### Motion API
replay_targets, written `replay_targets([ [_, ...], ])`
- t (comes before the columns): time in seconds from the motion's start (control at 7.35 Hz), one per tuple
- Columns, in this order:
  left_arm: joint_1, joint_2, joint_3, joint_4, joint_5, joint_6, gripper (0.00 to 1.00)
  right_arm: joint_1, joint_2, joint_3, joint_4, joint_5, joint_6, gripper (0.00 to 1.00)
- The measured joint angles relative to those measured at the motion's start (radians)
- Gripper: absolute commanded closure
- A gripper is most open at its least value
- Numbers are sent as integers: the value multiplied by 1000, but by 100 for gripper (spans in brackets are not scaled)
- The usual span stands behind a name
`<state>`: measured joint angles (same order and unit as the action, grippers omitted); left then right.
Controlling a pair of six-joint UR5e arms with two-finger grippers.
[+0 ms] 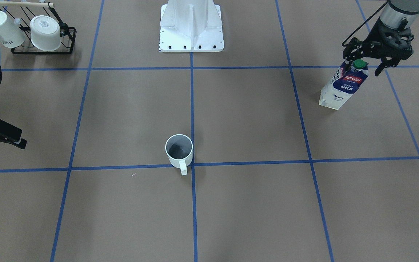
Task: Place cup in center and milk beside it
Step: 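Reach the left gripper down to the milk carton's top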
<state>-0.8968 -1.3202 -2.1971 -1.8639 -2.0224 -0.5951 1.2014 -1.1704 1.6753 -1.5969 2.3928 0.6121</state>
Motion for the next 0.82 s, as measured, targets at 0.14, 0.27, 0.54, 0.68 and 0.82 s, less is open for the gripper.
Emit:
replay_targets([
  [0.14, 2, -1, 6, -4, -1, 0, 2, -2, 0, 0, 0, -1, 0, 0],
  [0.27, 4, -2, 18, -21, -4, 0, 2, -5, 0, 0, 0, -2, 0, 0],
  [0.54, 11, -2, 53, -74, -21, -3, 39, -10, 0, 0, 0, -7, 1, 0],
  [0.68, 14, -2, 59, -84, -35, -5, 82, -14, 1, 0, 0, -9, 3, 0],
  [0.82, 16, 0, 60, -88, -43, -6, 100, -16, 1, 0, 0, -10, 5, 0],
])
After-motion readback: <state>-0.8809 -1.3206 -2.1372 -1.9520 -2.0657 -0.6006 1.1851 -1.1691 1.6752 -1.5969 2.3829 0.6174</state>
